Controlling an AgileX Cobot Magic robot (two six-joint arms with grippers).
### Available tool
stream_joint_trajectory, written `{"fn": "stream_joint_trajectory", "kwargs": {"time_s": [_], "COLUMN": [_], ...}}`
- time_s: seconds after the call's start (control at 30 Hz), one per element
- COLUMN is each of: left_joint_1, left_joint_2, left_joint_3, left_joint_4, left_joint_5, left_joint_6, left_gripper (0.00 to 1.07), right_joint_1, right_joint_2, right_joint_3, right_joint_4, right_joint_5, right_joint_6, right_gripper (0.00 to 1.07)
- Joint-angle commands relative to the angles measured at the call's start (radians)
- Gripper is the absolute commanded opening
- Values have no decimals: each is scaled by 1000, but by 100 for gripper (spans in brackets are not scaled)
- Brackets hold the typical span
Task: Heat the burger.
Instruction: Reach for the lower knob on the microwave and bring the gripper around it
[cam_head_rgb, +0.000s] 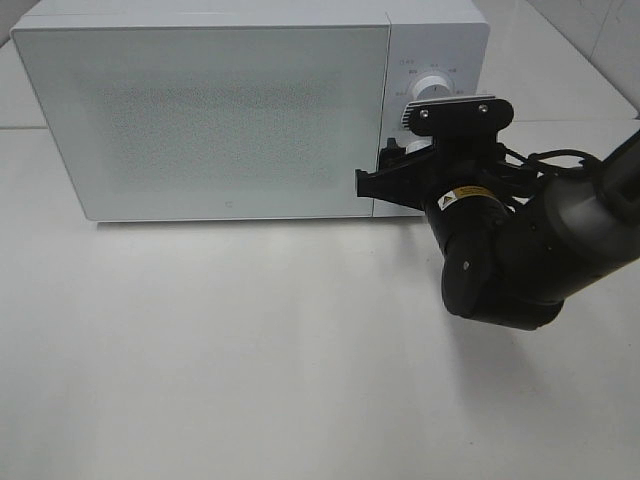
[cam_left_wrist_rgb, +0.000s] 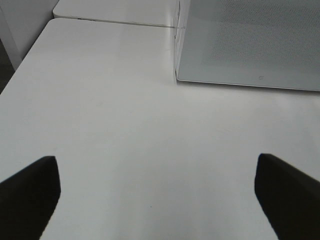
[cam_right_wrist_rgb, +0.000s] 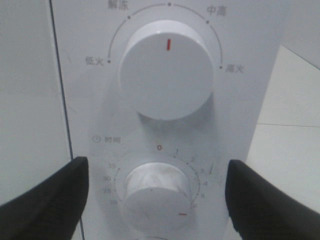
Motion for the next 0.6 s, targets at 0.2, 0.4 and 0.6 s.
{"fn": "stream_joint_trajectory", "kwargs": {"time_s": [0.2,0.4,0.6], "left_joint_1": [1,1,1], "left_joint_2": [-19,-19,-19], "left_joint_3": [0,0,0], "left_joint_4": [-3,-3,-3], "left_joint_5": [2,2,2], "left_joint_6": [1,1,1], "left_gripper": [98,98,98], "right_joint_1": [-8,-9,-9], "right_joint_2": [49,90,96], "right_joint_3": [-47,-80,-87], "right_joint_4": [-24,-19,-10], "right_joint_5": [4,1,-4], "right_joint_6": [46,60,60], "right_gripper": [74,74,74]}}
